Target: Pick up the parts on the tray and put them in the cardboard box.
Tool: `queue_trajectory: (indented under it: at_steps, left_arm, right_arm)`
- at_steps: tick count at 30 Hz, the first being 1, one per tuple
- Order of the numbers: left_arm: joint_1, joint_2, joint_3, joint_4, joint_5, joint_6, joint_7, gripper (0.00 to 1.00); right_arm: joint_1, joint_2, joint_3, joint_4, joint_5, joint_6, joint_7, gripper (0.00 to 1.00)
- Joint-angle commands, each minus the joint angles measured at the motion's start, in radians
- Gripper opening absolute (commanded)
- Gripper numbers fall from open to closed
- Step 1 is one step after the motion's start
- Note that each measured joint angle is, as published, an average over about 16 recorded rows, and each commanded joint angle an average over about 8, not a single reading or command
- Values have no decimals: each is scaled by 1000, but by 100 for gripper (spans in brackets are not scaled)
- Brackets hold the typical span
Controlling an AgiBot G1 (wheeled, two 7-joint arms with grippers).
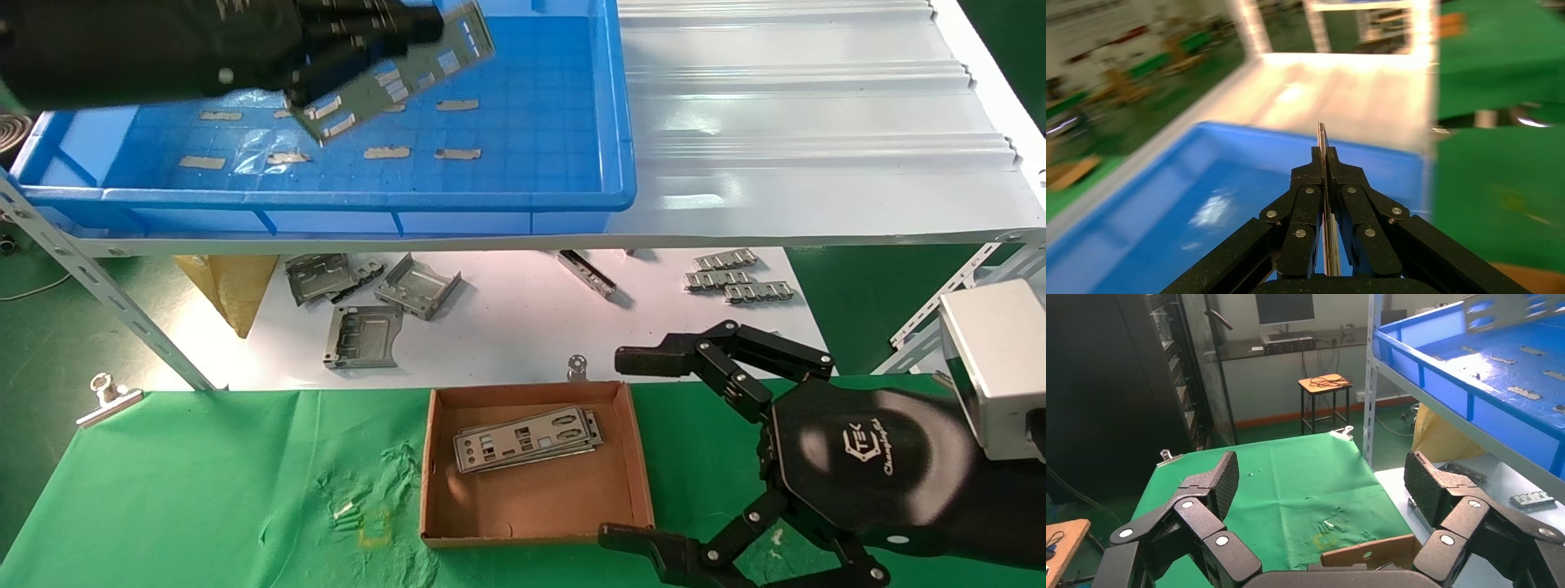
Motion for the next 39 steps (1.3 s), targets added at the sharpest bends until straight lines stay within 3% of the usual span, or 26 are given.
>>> queue_trajectory:
  at_steps: [1, 6, 12, 16, 28, 39]
  left_arm:
    - [3, -4, 2, -11, 5, 65, 18, 0]
    - [88, -44, 46, -215, -81, 84, -43, 0]
    - [225, -155, 140, -563, -243, 67, -183, 0]
    - [305, -197, 180, -696, -286, 25, -251, 0]
    - [574, -113, 251, -794, -162, -321, -242, 0]
    - [714, -31, 293, -843, -4, -563, -56, 0]
  right_arm:
    - [0, 0, 0, 0, 0, 0, 0, 100]
    - [0, 0, 0, 0, 0, 0, 0, 100]
    - [0, 0, 0, 0, 0, 0, 0, 100]
    - [0, 0, 0, 0, 0, 0, 0, 100]
    - [0, 0, 0, 0, 0, 0, 0, 100]
    - [0, 0, -1, 0, 0, 0, 0, 100]
